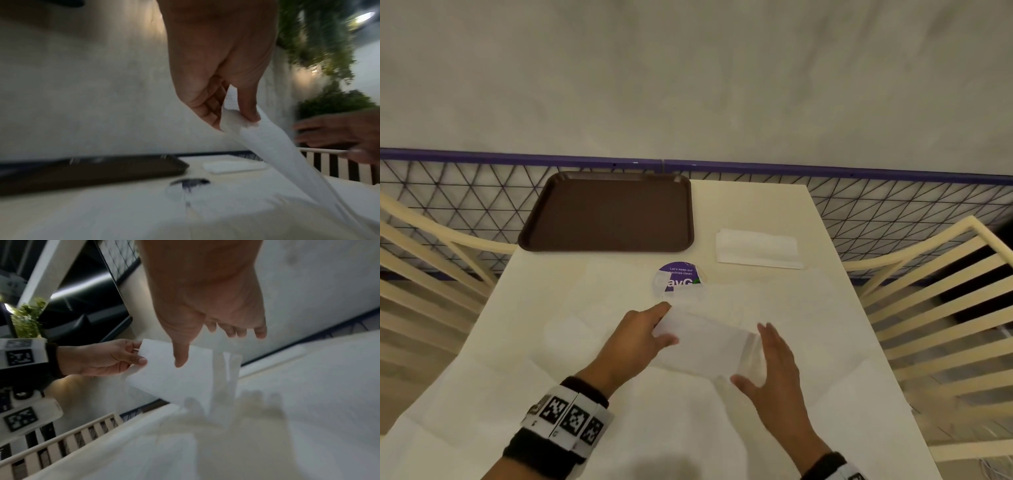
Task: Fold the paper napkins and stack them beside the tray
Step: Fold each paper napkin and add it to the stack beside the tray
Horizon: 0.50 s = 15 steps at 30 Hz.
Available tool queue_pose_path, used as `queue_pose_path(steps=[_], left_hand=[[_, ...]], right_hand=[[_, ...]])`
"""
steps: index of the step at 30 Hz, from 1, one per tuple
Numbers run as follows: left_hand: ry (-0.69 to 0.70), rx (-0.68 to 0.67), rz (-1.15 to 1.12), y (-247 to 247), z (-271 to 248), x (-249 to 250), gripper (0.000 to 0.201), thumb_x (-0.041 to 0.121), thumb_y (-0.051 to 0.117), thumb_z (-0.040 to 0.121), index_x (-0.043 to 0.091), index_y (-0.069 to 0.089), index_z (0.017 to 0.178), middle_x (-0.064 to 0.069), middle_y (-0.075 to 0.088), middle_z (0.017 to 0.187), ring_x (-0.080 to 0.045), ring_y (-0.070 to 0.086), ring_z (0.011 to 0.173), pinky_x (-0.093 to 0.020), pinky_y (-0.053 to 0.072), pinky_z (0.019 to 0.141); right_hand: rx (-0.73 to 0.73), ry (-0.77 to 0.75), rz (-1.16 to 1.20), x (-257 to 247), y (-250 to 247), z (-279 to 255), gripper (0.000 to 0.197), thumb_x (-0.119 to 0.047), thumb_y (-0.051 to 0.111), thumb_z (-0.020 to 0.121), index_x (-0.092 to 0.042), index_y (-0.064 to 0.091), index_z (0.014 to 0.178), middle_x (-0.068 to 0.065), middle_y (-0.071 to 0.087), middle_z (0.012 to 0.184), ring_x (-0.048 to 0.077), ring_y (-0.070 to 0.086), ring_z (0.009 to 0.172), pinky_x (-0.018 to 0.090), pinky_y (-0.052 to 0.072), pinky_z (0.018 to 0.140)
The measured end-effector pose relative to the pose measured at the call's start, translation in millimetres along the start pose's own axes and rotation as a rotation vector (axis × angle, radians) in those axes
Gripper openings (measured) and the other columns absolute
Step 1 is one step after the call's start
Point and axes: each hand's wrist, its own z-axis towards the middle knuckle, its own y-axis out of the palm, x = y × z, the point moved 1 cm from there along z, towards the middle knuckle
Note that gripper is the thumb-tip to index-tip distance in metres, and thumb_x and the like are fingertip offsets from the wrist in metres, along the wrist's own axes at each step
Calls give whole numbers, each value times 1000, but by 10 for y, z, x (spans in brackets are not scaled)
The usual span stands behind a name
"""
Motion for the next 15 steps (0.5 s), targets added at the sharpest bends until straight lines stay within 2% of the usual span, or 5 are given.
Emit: queue_pose_path(steps=[3,6,8,10,15], left_hand=[[145,-50,155,-159,62,377,33,24,66,84,28,46,110,3,66,93,-21,60,84,-31,50,78],[220,-81,216,-303,193,648,32,24,65,85,32,38,100,7,62,87,-20,57,78,-30,48,74],[226,-47,80,-389,341,769,33,21,67,84,33,37,93,6,67,86,-17,61,75,-28,50,67],[195,64,-111,-459,545,789,36,14,69,82,29,38,92,3,68,82,-13,63,74,-25,50,63],[21,277,-280,-309,1193,616,32,2,70,79,17,42,75,-10,48,67,-16,44,58,-13,39,50]], right_hand=[[46,-165,-68,-282,-234,366,101,-40,81,63,-33,20,142,-21,10,146,3,-2,139,28,4,114],[-232,-176,-105,-491,-323,681,64,-36,79,67,-27,52,124,-18,45,129,3,33,128,33,13,116],[-371,-45,101,-510,-427,847,27,-23,79,70,-19,69,94,-7,67,97,9,62,91,32,45,96],[-427,27,209,-406,-551,1010,16,-15,81,68,-20,67,73,-6,68,78,7,63,68,21,52,66],[-402,169,401,56,-914,1551,31,-8,78,70,-7,68,100,9,72,97,23,68,84,29,55,69]])
